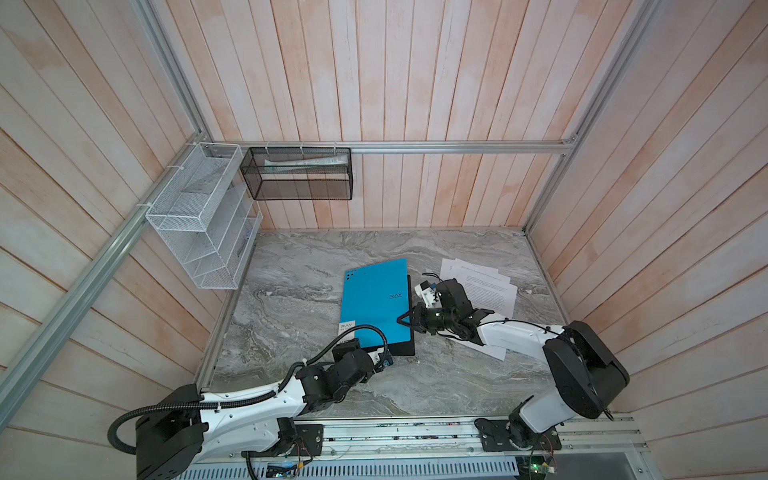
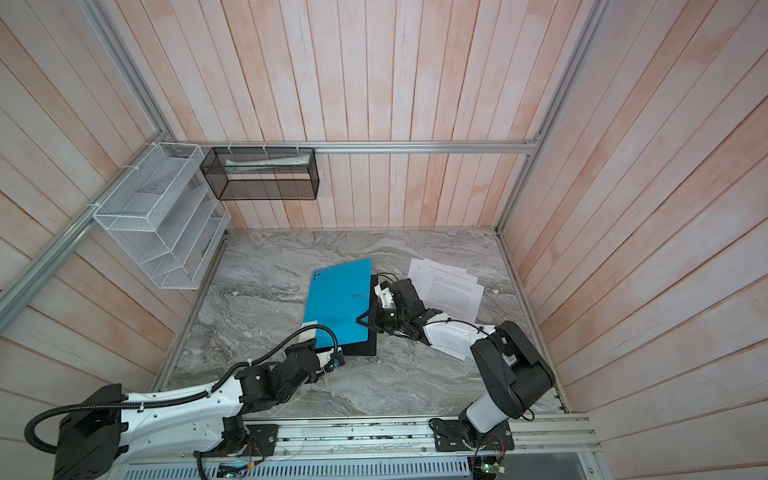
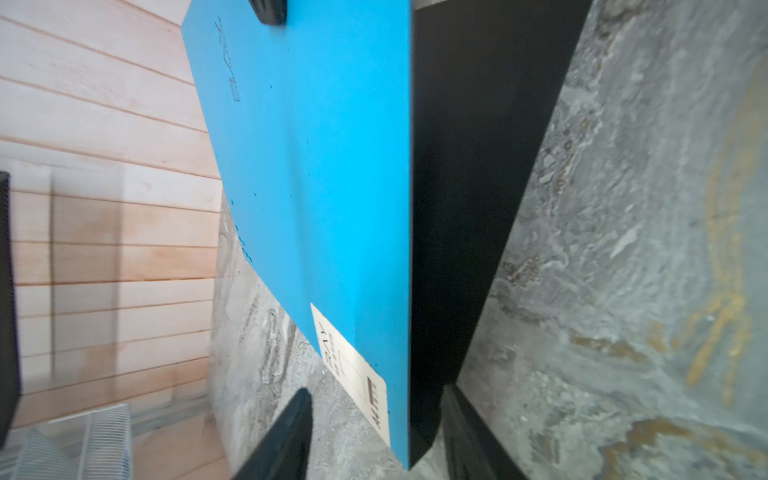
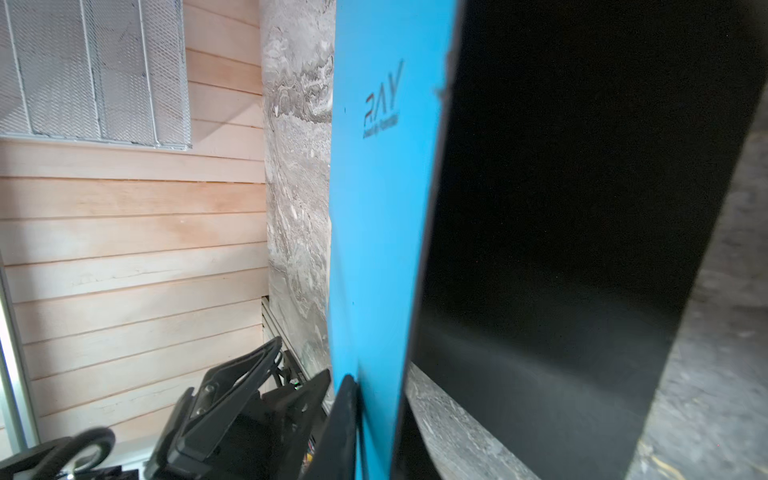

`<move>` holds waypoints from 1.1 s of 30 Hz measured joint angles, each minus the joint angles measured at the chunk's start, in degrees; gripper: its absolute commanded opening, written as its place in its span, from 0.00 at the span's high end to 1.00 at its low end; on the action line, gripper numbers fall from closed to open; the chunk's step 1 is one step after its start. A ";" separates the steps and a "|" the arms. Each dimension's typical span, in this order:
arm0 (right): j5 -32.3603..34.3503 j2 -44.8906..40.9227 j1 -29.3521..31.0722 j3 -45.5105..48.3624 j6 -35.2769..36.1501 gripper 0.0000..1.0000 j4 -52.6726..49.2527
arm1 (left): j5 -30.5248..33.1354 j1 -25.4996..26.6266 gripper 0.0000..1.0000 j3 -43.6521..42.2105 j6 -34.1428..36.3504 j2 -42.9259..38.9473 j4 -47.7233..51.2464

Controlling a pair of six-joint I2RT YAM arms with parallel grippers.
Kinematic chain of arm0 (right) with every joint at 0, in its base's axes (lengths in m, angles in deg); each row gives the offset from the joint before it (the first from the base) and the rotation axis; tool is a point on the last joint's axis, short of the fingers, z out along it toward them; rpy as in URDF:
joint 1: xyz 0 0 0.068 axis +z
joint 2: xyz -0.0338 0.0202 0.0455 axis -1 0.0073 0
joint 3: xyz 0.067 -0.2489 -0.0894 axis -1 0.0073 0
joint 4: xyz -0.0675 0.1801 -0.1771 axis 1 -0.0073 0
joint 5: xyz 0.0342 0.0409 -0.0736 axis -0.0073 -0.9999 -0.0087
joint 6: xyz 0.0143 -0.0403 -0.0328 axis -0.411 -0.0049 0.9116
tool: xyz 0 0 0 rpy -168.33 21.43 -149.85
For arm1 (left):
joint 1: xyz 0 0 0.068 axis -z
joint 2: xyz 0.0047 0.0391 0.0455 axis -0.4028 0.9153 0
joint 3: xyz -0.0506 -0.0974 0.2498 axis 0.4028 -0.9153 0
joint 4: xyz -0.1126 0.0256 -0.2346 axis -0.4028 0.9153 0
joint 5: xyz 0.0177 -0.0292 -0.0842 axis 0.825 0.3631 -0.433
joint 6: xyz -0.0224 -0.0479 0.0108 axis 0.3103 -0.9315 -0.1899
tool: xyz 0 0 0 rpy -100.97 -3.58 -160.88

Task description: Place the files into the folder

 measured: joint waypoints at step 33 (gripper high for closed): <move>9.55 -4.48 4.37 -23.80 14.29 0.81 -32.65 | -34.86 -41.68 0.16 35.98 -23.85 1.25 17.77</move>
